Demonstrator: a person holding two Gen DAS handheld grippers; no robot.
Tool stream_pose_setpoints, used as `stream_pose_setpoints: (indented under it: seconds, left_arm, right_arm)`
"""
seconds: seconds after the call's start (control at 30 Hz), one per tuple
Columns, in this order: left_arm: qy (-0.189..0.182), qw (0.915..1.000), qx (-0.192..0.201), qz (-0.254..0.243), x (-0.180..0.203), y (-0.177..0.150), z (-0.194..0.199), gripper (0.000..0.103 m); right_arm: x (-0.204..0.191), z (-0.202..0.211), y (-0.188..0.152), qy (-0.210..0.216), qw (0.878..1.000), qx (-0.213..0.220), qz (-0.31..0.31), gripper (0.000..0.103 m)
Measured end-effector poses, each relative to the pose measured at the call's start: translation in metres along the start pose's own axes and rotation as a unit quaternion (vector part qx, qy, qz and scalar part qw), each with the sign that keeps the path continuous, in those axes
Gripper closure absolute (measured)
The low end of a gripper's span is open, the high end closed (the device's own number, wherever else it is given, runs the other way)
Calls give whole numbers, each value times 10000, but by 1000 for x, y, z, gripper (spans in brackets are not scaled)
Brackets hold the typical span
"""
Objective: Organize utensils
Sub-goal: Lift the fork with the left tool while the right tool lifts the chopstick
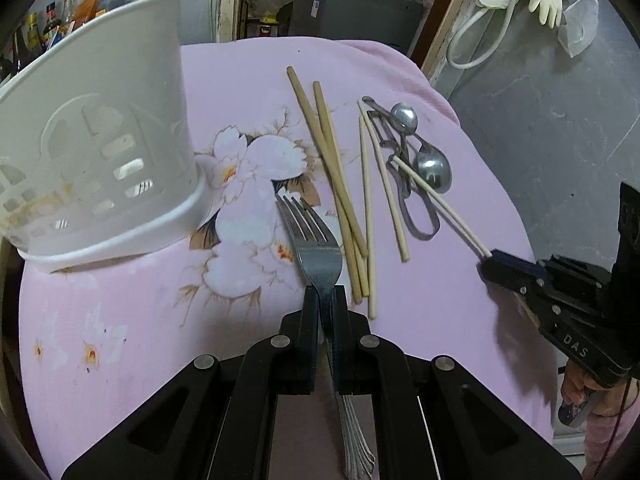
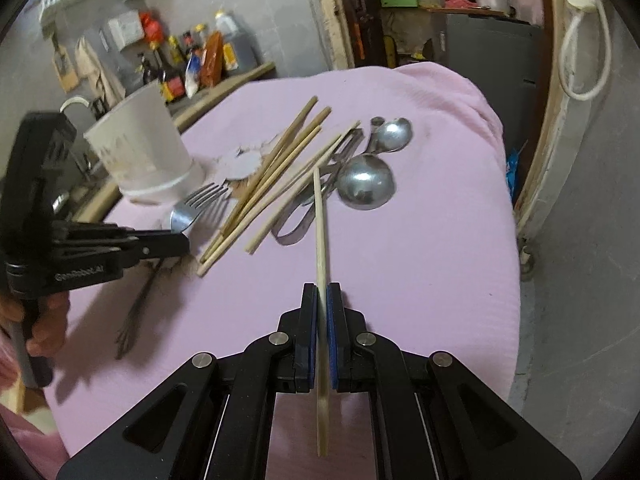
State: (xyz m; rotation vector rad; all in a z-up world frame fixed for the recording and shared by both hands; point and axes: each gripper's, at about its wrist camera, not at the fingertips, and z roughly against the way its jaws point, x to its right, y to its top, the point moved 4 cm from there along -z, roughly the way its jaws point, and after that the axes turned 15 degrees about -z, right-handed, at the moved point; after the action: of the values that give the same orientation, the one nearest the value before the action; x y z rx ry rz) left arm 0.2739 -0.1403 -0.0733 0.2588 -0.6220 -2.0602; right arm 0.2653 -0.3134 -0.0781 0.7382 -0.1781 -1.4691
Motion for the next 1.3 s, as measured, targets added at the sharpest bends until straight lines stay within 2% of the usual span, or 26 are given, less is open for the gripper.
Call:
stream_pose_setpoints:
  seconds: [0.33, 0.47, 0.57, 0.77, 0.9, 0.97, 1.0, 1.13, 1.2, 1.3]
  left_arm:
    - [-225, 9997, -34, 19, -12, -2, -3, 99]
    - [-342, 9994, 1, 66, -16, -2, -2, 100]
    - [-361, 9993, 99, 70, -18, -3, 2, 100]
    - [-360, 9986, 390, 89, -19, -10, 9, 102]
    - [-309, 9973, 655, 110, -17, -12, 19, 102]
    - [-221, 9961, 849, 73, -16, -12, 27, 102]
    - [-162, 9952, 959, 59, -15, -12, 32, 102]
    - [69, 9893, 1456, 39, -15, -7, 53, 102]
    - [185, 9854, 1691, 11, -15, -4, 65, 102]
    - [344, 9788, 2018, -36, -15, -1, 83, 102]
  right_arm:
    - [-19, -27, 19, -163, 9980, -440, 420, 93]
    - [-25, -42, 29, -157, 9969, -585, 493, 97]
    - [-26, -42, 27, -147, 9972, -570, 454, 101]
    - [-21, -23, 10, 59, 9994, -274, 188, 101]
    - [-27, -4, 2, 183, 9994, 271, 149, 101]
    - [-34, 9, 1, 242, 9972, 683, 196, 101]
    - [-40, 19, 0, 341, 9936, 1052, 241, 101]
    - [-59, 45, 5, 467, 9792, 1950, 324, 101]
    - [-71, 54, 10, 522, 9700, 2338, 418, 101]
    - [-88, 62, 19, 621, 9608, 2649, 532, 101]
